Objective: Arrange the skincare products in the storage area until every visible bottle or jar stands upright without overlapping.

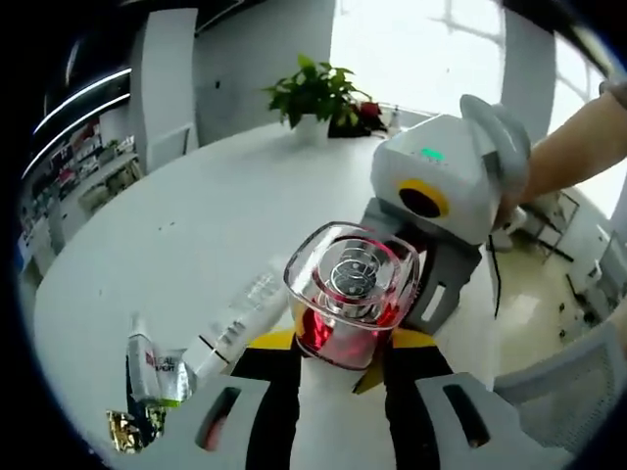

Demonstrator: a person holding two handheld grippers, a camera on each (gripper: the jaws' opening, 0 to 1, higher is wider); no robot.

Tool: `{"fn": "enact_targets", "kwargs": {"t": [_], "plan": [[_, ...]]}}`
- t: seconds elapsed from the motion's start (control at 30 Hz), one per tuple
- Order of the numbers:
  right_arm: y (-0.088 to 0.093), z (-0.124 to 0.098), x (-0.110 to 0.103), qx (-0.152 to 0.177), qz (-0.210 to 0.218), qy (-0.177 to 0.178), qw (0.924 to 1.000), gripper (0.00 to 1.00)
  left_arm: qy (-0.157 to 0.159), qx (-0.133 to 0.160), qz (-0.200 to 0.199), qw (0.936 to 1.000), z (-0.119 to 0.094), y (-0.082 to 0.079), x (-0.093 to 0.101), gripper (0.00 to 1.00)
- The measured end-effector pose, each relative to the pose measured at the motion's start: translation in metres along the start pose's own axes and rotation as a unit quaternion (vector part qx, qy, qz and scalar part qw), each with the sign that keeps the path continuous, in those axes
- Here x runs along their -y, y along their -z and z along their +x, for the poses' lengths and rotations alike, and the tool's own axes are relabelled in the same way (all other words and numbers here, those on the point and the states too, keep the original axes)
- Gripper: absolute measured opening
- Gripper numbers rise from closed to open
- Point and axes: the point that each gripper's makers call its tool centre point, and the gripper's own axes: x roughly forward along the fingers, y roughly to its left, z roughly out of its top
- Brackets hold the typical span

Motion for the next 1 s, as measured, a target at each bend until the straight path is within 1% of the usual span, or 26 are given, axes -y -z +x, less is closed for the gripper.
{"fn": "enact_targets", "kwargs": {"t": [0.13,0.37,0.47,0.53,0.67,0.83,0.93,1.0], "plan": [[0.001,0.001,0.006,-0.003,0.000,0.002,1.0000,0.29,0.000,-0.005,0.003,1.0000,0.002,-0.002,-0.004,0.30],[0.001,0.001,0.006,-0.006,0.006,0.004,1.0000,0.30,0.001,-0.004,0.001,1.0000,0.002,-0.002,-0.007,0.30],[0.001,0.000,0.007,-0.007,0.014,0.012,0.9998,0.30,0.001,-0.004,0.000,1.0000,0.002,-0.002,-0.007,0.30],[0.001,-0.001,0.006,-0.009,0.019,0.017,0.9996,0.32,-0.002,-0.004,-0.003,1.0000,0.002,-0.001,-0.007,0.30],[0.002,-0.004,0.004,-0.016,0.023,0.027,0.9993,0.44,-0.012,-0.005,-0.010,0.9999,-0.003,0.001,-0.007,0.40],[0.000,-0.011,0.002,-0.015,0.034,0.041,0.9985,0.47,-0.023,0.001,-0.019,0.9996,-0.012,0.002,-0.008,0.49],[0.000,-0.013,0.001,-0.017,0.041,0.052,0.9976,0.51,-0.029,0.005,-0.031,0.9991,-0.019,0.004,-0.009,0.52],[-0.002,-0.016,0.000,-0.013,0.051,0.063,0.9967,0.53,-0.033,0.008,-0.040,0.9986,-0.024,0.006,-0.009,0.55]]}}
